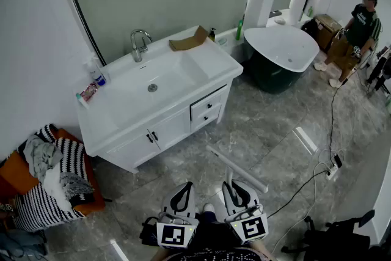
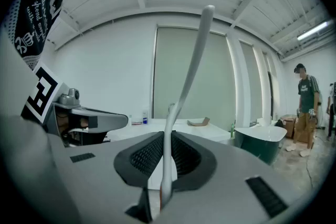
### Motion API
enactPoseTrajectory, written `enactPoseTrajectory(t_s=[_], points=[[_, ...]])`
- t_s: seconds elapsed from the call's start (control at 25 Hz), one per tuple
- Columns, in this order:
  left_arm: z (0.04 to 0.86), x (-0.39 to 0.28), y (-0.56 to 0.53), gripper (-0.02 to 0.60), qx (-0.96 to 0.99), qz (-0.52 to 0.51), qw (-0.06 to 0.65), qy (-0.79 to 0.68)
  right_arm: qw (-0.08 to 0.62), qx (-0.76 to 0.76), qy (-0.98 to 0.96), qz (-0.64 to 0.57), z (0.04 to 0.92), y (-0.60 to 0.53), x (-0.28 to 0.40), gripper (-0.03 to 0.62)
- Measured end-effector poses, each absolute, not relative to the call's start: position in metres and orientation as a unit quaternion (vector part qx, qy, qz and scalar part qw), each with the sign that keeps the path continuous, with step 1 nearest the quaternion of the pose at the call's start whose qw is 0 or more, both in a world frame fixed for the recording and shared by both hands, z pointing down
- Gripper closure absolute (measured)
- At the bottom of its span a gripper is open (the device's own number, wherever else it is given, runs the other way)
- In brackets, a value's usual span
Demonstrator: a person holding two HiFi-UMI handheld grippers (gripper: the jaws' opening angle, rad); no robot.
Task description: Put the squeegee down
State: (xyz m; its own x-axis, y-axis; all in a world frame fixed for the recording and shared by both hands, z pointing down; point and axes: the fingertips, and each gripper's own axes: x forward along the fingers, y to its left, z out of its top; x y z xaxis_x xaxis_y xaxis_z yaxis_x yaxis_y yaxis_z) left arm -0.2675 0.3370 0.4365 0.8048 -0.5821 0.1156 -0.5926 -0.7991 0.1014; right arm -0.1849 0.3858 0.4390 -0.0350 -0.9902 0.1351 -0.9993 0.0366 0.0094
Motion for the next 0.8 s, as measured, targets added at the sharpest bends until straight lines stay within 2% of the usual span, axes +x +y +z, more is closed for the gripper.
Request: enactPoseTrajectory(t_s=[0.48,0.8], points=[[0.439,-0.265,0.343,0.575,0.951,0.046,0.065,-0.3,0.064,0.694,-0.715,0.052,0.445,0.395,-0.186,0.54],[0.437,-0.253,0.344,0.575,0.952,0.043,0.061,-0.296,0.04,0.688,-0.722,0.06,0.442,0.398,-0.177,0.54]])
